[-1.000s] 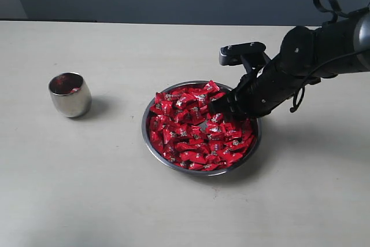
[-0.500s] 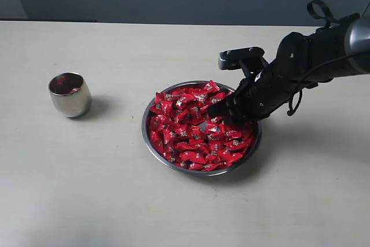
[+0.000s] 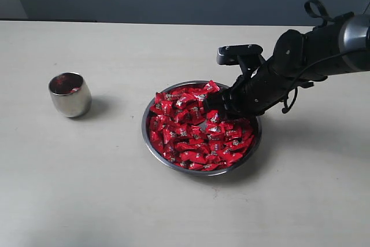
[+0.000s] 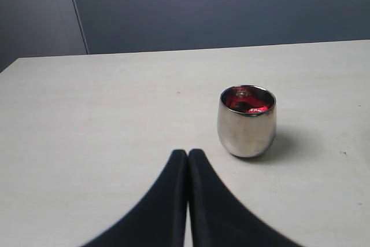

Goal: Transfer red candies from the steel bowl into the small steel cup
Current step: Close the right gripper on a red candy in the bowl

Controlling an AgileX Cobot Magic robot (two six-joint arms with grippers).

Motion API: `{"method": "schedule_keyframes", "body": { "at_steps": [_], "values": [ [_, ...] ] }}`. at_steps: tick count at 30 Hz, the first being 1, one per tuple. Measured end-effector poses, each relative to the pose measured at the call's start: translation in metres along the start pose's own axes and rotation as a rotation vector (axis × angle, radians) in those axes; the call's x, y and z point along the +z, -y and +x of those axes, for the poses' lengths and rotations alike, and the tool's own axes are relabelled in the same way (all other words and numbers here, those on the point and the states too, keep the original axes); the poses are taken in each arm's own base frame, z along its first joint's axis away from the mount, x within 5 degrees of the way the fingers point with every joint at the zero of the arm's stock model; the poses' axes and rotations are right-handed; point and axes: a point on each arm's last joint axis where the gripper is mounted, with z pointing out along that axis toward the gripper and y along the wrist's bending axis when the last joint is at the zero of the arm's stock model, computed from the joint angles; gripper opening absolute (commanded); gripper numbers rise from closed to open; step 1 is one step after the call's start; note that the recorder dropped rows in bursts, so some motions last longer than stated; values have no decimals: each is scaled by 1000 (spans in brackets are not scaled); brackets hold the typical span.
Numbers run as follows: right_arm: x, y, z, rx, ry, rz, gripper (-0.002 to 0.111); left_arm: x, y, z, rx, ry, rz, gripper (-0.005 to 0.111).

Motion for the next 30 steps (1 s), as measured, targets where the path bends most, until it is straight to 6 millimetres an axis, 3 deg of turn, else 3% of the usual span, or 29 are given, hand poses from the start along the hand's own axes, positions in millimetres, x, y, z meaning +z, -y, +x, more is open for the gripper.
{"method": "schedule_keyframes", "body": {
  "at_steps": [30],
  "values": [
    [11,-2,3,16,-33,-10,35,0,0,0,0,0,0,0]
  ]
}}
